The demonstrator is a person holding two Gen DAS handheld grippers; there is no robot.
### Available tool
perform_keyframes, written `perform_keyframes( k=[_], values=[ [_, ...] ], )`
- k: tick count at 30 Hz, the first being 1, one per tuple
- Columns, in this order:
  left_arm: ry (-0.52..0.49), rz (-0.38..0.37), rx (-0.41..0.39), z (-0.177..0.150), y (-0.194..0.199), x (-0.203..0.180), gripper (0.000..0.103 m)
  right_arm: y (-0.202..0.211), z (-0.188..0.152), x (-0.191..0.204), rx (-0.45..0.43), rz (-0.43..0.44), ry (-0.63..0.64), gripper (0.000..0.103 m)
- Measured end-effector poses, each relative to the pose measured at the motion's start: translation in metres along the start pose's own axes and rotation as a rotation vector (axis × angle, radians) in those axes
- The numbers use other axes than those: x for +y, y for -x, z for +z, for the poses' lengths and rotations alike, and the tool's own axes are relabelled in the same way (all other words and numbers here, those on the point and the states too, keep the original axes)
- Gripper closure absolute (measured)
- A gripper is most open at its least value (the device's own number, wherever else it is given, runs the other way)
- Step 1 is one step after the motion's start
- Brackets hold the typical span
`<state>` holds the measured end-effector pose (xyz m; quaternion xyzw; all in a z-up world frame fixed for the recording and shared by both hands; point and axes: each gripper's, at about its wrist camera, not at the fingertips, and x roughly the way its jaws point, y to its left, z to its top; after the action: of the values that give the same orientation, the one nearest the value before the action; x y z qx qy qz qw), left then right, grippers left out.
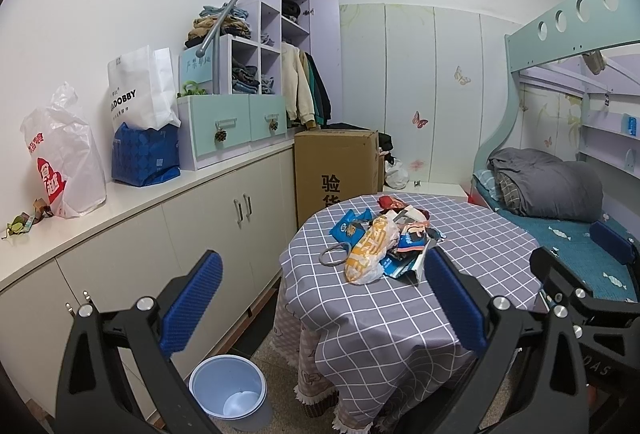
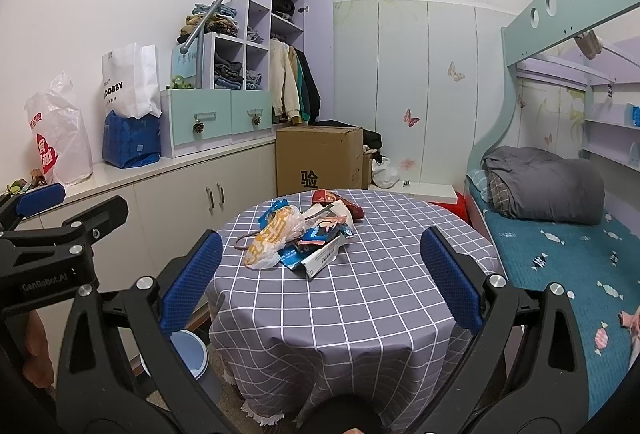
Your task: Collect trash
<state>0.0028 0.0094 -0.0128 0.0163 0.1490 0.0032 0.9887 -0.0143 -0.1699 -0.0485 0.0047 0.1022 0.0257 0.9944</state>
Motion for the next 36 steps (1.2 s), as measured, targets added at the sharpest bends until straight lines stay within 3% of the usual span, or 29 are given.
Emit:
perform_keyframes(
  k=[18,27,32,36],
  values=[
    [-0.006,0.006,0.013,-0.01,-0.008,0.002,0.004,-0.005,0.001,-0.007,0.018,0.027,-0.044,0.006],
    [-0.027,0.038,0.034,-0.016,-0.022,0.001,0.004,-0.028,-0.003,-0.015,0.08,0.071,-0.094,0.006],
    [-0.013,0.035,0.113,-0.024,-0.047,0.005,0.004,-0.054,-0.015,-0.017,0.152,0.128,-0.111,0.006],
    [0.023,-0.034,0.198,-0.031,-0.075,0.009,0.004,-0.083,-0.027,-0.026,0.231,0.098,-0.146,0.006]
  ],
)
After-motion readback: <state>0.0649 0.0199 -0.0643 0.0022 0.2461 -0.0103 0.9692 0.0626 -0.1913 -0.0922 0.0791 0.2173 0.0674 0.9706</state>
